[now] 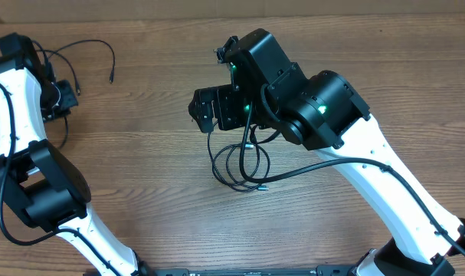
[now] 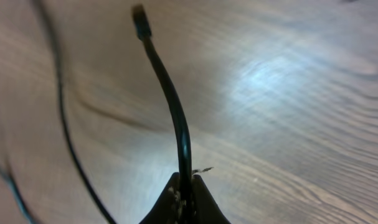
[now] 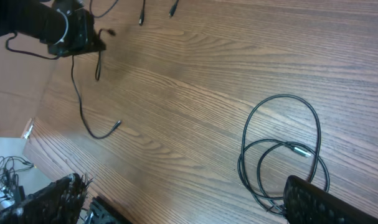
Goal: Untangle cables
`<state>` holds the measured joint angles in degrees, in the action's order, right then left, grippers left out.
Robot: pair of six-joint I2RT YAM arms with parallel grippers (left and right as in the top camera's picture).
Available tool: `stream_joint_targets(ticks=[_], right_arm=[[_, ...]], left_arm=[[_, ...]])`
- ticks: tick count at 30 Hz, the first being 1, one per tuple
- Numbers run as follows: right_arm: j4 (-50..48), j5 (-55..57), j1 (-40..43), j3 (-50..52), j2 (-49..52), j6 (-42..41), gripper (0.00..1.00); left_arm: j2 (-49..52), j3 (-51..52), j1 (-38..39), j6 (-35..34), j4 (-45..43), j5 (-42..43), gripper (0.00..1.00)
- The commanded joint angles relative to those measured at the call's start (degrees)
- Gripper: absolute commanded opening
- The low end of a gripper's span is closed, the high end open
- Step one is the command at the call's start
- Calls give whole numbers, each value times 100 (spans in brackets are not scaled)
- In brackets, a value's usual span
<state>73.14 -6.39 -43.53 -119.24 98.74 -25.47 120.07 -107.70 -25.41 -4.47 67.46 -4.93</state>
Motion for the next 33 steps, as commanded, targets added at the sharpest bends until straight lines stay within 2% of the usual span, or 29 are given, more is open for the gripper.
stream_joint_targets(ticks=[1,6,7,10,12,14,16,17,19,22,26,28,30,33], right_arm=[[13,76,15,-76,9,-4,100],[118,79,15,-76,9,-2,100],[118,79,15,-76,9,-2,100],[109,79,15,-76,9,-2,100],[96,81,15,-76,13,-2,100],[68,81,15,-76,24,-2,100],[42,81,15,-76,37,-2,100],[28,81,15,-76,42,-2,100],[22,81,15,-76,42,-2,100],[33,81,15,-76,42,-2,100],[120,81,15,-74,42,-2,100],[136,81,15,-72,42,0,100],[107,81,15,-72,42,-2,100],[55,83,15,-72,42,-2,100]], left_arm=[[42,-24,-219,-1069,173,-809,4],[42,-24,-549,-1290,210,-1353,6],[46,-24,-643,-1279,203,-1399,19],[55,-24,-914,-1204,170,-1416,42],[57,-22,-1097,-1209,146,-1405,84],[57,-13,-1231,-1204,129,-1401,100],[57,-13,-1360,-1174,120,-1419,100],[57,-13,-1423,-1161,109,-1419,92],[57,-13,-1561,-1167,81,-1412,87],[57,2,-1790,-1185,63,-1419,88],[57,96,-2142,-1187,-48,-1497,98],[57,155,-2321,-1261,-114,-1478,98],[57,232,-2496,-1296,-166,-1451,91],[57,455,-2715,-1294,-313,-1451,91]])
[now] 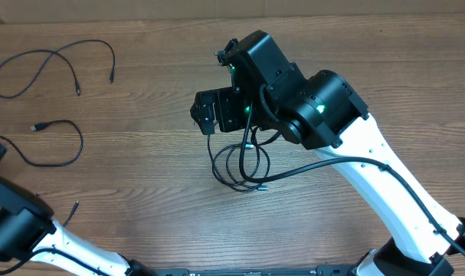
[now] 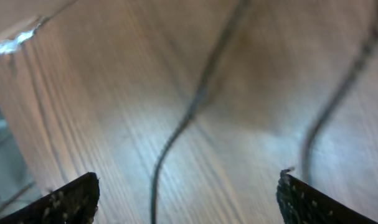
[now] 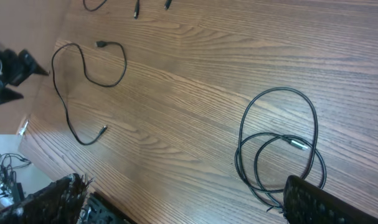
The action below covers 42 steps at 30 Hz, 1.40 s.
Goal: Untangle cables
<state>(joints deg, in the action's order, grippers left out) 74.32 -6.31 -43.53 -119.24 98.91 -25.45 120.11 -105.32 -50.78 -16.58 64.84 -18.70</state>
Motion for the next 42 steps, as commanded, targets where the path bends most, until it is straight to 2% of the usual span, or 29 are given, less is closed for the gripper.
stream_joint_targets(ticks=[1,3,7,10,17,22,26,34,38,42], right_arm=[[-74,74,15,-72,24,-4,100],[-114,72,15,-72,26,-4,100],[-157,72,15,-72,24,-4,100],[-149,72,15,-72,24,-4,100],[-63,72,15,-72,26,-4,100],[-63,70,15,-72,26,-4,100],[-66,70,15,-72,26,-7,100],[-46,68,15,-72,26,-9,100],[-44,68,13,-72,26,-9,100],[-7,70,15,-72,26,-7,100]], left_arm=[[52,306,-236,-116,-81,-74,91],[52,538,-352,-328,-188,-24,91],[52,1172,-505,-317,-667,400,89],[52,1609,-535,-313,-1025,542,79],[52,2107,-570,-197,-1567,817,77],[52,2184,-776,179,-1790,1633,61],[52,2319,-1023,181,-1856,2194,64],[50,2339,-1528,527,-1617,2173,63],[-7,2326,-1521,763,-1600,2173,59],[-160,2275,-1399,763,-1611,2175,61]])
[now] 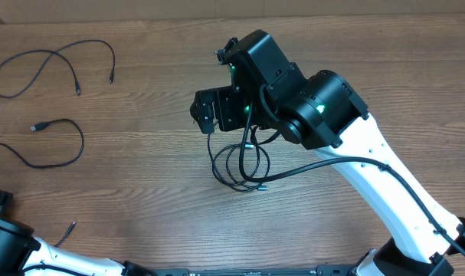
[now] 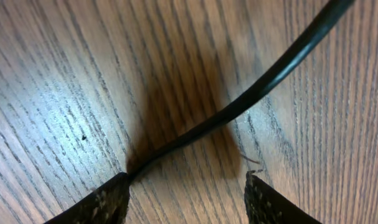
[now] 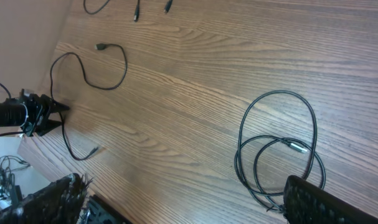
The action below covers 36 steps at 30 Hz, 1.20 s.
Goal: Untangle cables
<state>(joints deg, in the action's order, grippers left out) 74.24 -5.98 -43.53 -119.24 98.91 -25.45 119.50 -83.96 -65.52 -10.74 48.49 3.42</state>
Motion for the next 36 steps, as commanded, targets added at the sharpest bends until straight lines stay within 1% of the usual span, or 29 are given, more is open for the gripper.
stream_joint_targets(ticks=[1,3,5,10,11,12,15,17,20,22,24,26,28,30,34,36], right_arm=[[4,37,15,-72,26,-7,100],[4,37,13,-72,26,-7,100],[-4,37,15,-72,26,-7,100],[-50,37,13,-72,26,-7,100],[-28,37,15,-72,26,-4,100],[-2,39,15,-72,26,-2,100],[7,37,15,-72,28,-2,100],[7,39,15,-72,28,0,100],[7,39,15,-72,28,-2,100],[4,39,15,-72,28,-2,100],[7,39,15,-72,28,-2,100],[-2,39,15,-72,28,-2,100],[-24,37,15,-72,28,-4,100],[-24,37,15,-72,28,-4,100],[-20,37,15,-72,28,-4,100],[-22,39,15,-72,28,-4,100]], left_arm=[[-144,136,116,208,22,-39,60],[-219,136,195,350,39,-39,60],[-232,136,254,428,271,-238,59],[-223,138,282,376,695,-1370,59],[-223,138,269,273,721,-1539,61],[-223,138,245,136,743,-1611,61],[-223,138,166,-76,785,-1565,61],[-223,138,96,-153,778,-1558,56],[-223,138,-35,-280,767,-1539,56],[-223,138,-144,-291,761,-1528,58],[-223,157,-251,-302,651,-1257,59],[-223,223,-323,-269,494,-789,59],[-223,348,-348,-72,317,-424,59],[-223,507,-345,22,138,-306,57],[-223,887,-308,48,-334,68,47],[-223,1093,-297,46,-608,461,37]])
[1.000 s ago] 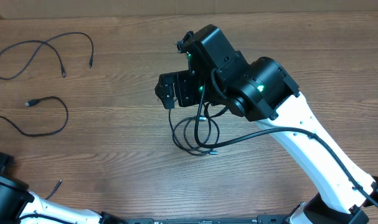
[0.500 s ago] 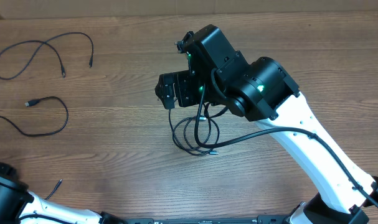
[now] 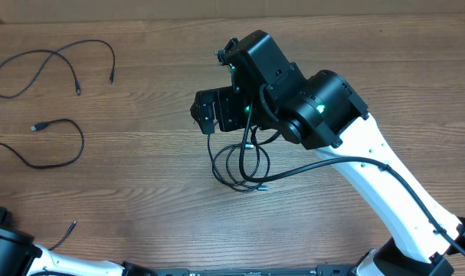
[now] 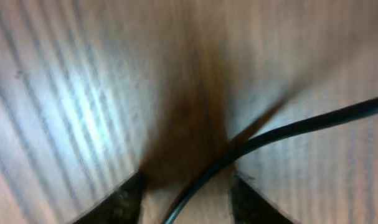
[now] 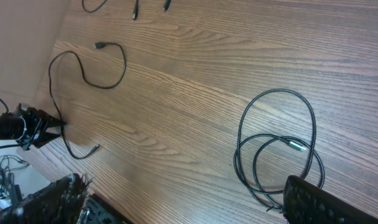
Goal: Untangle cables
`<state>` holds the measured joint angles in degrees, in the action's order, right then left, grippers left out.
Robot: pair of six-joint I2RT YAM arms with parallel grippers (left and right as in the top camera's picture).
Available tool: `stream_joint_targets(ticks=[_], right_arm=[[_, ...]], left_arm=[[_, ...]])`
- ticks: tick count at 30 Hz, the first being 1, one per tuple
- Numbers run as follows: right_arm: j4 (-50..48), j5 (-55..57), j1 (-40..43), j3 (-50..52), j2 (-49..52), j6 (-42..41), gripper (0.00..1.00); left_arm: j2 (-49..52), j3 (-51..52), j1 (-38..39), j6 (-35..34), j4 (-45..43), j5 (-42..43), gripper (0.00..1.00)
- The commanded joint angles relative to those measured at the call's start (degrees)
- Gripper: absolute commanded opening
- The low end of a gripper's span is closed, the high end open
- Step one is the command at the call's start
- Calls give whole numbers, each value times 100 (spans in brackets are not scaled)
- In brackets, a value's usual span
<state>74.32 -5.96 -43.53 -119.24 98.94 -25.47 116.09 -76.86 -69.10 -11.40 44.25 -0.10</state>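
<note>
A black USB cable (image 3: 71, 149) lies looped near the table's left edge, its tail end (image 5: 92, 149) close to the front. My left gripper (image 4: 187, 202) is open low over this cable (image 4: 288, 130), one finger on each side of it, and shows in the right wrist view too (image 5: 51, 126). A second black cable (image 3: 240, 165) lies coiled at the table's middle. My right gripper (image 5: 189, 205) hangs open well above that coil (image 5: 279, 149), holding nothing. In the overhead view the right gripper (image 3: 205, 115) is just behind the coil.
A thin black cable (image 3: 56, 57) lies spread at the far left. The wooden table's left edge (image 5: 45, 74) is close beside the left gripper. Off the table's corner sits a clutter of wires (image 5: 2, 174). The right arm (image 3: 324, 115) spans the table's right half.
My left gripper sits slightly nearer the table's front along the USB cable, and its fingers stand closer together around it. The right arm and the coil have not moved.
At first my left gripper was shut on the USB cable, holding it up at the far left. Then the cable lay looped on the table and the gripper was open at the left edge. After that it was open, low over the cable's tail part, as now.
</note>
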Motion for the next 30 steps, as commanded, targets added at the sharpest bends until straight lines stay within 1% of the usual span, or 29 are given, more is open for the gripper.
stream_joint_targets(ticks=[1,2,3,4,6,8,13,15,22,23,24,26,28,30], right_arm=[[-28,37,15,-72,26,-2,100],[-31,37,15,-72,26,-2,100],[-37,37,15,-72,26,-2,100],[-48,37,15,-72,26,-2,100],[-52,37,15,-72,26,-2,100],[-48,37,15,-72,26,-2,100],[-44,35,15,-72,26,-4,100],[-42,35,15,-72,26,-4,100],[-44,35,15,-72,26,-7,100],[-44,35,15,-72,26,-7,100],[-44,33,15,-72,26,-7,100],[-37,33,15,-72,26,-7,100],[-13,35,15,-72,26,-7,100],[7,35,15,-72,26,-7,100]], left_arm=[[118,461,66,111,-297,1054,29],[118,525,66,109,-389,1296,21],[118,577,66,92,-472,1561,15],[118,605,66,11,-544,1738,12],[118,616,66,-352,-645,2017,10],[118,616,66,-612,-702,2256,4],[118,616,66,-1421,-931,2636,4],[118,616,66,-1572,-1132,2883,4],[120,616,146,-1613,-1582,3064,5],[120,616,166,-1611,-1663,3141,7],[120,616,195,-1609,-1762,3246,10],[118,612,238,-1611,-1917,3506,9],[118,577,291,-1609,-2087,3934,10],[116,487,361,-1580,-2162,4306,9]])
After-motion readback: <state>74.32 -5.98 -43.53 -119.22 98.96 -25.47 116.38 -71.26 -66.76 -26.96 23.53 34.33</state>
